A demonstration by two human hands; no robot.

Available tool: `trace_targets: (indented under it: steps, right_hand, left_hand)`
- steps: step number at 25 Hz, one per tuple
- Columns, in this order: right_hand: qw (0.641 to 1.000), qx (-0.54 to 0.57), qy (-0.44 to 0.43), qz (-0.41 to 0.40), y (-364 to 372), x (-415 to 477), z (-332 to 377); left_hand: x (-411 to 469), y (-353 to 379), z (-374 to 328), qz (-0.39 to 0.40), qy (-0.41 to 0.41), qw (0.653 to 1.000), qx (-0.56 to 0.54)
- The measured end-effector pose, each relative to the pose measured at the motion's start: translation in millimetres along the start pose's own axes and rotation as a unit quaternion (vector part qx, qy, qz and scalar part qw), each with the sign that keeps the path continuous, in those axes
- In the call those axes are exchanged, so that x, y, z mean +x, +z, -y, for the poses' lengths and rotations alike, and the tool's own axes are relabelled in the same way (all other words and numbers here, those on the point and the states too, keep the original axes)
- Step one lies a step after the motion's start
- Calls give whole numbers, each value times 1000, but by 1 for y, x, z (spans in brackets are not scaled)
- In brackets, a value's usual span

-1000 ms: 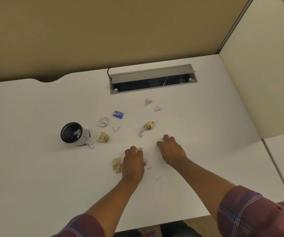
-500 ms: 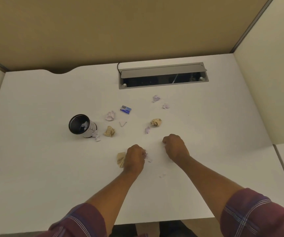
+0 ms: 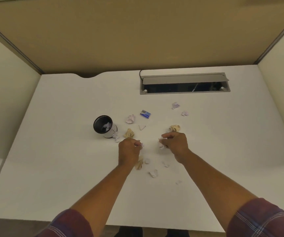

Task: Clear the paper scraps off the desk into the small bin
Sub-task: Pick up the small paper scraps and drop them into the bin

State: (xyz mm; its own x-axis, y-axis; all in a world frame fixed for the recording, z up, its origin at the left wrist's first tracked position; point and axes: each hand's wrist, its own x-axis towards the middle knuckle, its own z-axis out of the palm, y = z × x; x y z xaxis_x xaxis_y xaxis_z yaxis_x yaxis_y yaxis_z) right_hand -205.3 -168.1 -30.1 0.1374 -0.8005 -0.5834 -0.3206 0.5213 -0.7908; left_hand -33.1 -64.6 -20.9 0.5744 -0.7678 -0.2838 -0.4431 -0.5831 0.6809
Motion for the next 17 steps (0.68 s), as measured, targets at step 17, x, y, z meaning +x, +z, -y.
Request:
trace_targets:
  steps: [17]
  right_hand:
    - [926, -263, -263, 60, 237, 4, 105]
  left_hand:
    - [83, -170, 67, -150, -25, 987, -59]
